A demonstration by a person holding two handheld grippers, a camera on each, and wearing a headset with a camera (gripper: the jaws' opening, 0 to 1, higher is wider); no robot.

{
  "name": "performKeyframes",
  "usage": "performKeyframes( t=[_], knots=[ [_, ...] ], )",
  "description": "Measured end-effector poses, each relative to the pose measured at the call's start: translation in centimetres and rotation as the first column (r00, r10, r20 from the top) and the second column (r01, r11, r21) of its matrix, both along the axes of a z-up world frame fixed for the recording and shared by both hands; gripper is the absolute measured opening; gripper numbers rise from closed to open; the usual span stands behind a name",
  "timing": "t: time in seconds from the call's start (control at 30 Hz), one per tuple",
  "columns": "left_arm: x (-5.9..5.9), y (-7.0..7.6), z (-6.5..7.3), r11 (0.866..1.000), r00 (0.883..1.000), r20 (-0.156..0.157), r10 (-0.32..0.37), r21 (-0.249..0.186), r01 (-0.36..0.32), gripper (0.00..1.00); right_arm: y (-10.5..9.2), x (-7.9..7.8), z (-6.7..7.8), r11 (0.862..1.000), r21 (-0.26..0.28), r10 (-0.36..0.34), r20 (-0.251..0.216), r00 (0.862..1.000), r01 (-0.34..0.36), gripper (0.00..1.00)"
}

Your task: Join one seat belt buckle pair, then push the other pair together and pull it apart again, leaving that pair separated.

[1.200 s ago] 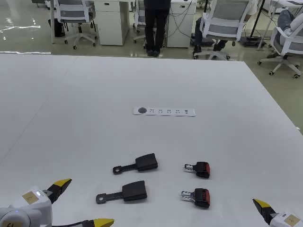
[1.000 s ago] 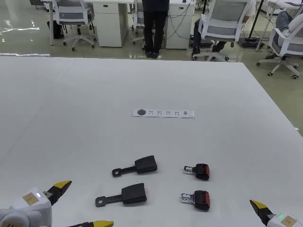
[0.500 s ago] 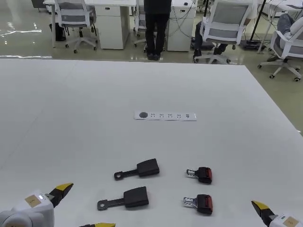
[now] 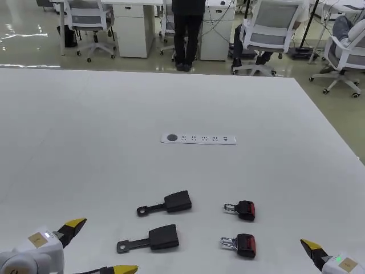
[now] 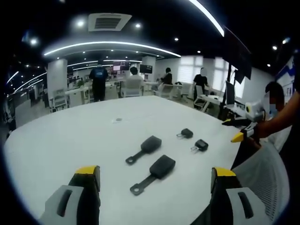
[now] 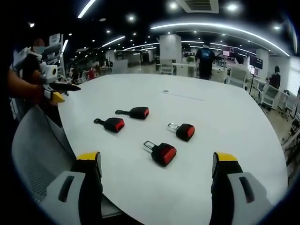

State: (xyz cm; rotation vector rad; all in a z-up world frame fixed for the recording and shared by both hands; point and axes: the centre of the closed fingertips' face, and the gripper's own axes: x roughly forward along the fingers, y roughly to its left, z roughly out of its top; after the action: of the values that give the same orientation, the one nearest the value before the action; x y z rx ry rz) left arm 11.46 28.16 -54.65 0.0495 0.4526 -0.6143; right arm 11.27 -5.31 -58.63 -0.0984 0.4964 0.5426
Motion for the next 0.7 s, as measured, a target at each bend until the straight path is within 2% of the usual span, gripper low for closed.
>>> performKeyframes(
  t=[0.3, 0.7],
  knots=[
    [-0.08, -0.49, 0.40, 1.000, 1.000, -0.002, -0.002, -0.006, 0.002, 1.00, 0.00, 0.07, -0.06, 1.000, -0.008, 0.004, -0.002, 1.000, -0.004, 0.99],
    [-0.15, -0.17, 0.21, 1.000, 1.000, -0.008, 0.004, -0.008, -0.004, 1.00, -0.30, 0.08, -0.12, 1.000, -0.003, -0.006, -0.006, 1.000, 0.006, 0.98]
  ],
)
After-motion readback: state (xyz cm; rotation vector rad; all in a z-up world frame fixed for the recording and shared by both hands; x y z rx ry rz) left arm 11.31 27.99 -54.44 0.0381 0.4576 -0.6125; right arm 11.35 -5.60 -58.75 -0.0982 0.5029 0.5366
